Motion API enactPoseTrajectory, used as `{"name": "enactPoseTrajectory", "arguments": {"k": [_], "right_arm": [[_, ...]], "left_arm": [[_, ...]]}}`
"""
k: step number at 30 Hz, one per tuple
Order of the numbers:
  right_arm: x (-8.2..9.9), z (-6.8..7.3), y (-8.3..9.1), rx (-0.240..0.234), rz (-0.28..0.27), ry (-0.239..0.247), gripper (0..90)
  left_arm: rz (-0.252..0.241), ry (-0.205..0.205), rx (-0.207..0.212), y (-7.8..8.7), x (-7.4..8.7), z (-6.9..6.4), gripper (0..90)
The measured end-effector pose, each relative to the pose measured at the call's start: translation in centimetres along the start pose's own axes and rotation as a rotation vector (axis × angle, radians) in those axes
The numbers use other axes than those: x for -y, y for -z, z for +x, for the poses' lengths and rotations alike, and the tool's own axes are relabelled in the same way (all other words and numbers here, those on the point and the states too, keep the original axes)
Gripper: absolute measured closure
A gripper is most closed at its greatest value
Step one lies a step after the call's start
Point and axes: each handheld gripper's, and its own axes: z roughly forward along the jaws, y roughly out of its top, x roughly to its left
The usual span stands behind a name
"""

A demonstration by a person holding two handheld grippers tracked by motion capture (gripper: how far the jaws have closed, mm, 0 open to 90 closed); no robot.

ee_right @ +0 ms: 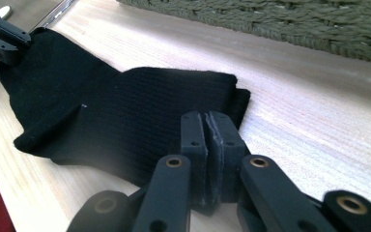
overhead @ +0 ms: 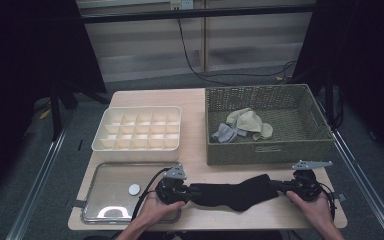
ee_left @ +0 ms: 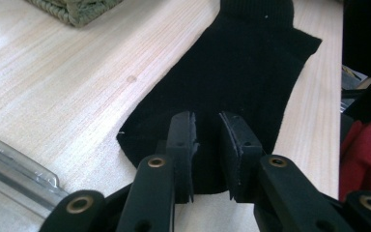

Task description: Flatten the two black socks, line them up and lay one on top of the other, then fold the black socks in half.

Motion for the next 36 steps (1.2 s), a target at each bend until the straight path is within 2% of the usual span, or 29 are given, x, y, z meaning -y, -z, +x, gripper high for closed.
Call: {"name": "enactPoseTrajectory", "arguments": {"k": [4,10,18,25,32,36], "right_arm": [[0.0,0.1,0.1,0.014,-0.010,0.005,82.4],[0.1,0.2,0.3,0.005,-0.031,-0.003,75.4],[0.2,-0.2,0.6,0.018,-0.049,-0.016,68.3],[0.2,-0.1,0.3,0.009,-0.027,-0.008,63.2],[0.2,0.2,-0.3,0.026,0.013,0.020,62.8],[0.1,0.4,-0.6,0.035,0.012,0.036,68.7]], "left_arm": [[0.000,-0.003,-0.003,-0.1,0.1,0.0,75.2],[0.002,-0.008,-0.001,-0.1,0.1,-0.1,74.9],[0.013,-0.013,-0.003,-0.1,0.2,-0.4,74.8],[0.011,-0.015,0.002,0.0,0.4,-0.7,74.3],[0.009,-0.013,0.004,0.0,0.4,-0.7,74.3],[0.008,-0.009,0.012,0.0,0.4,-0.6,74.1]]}}
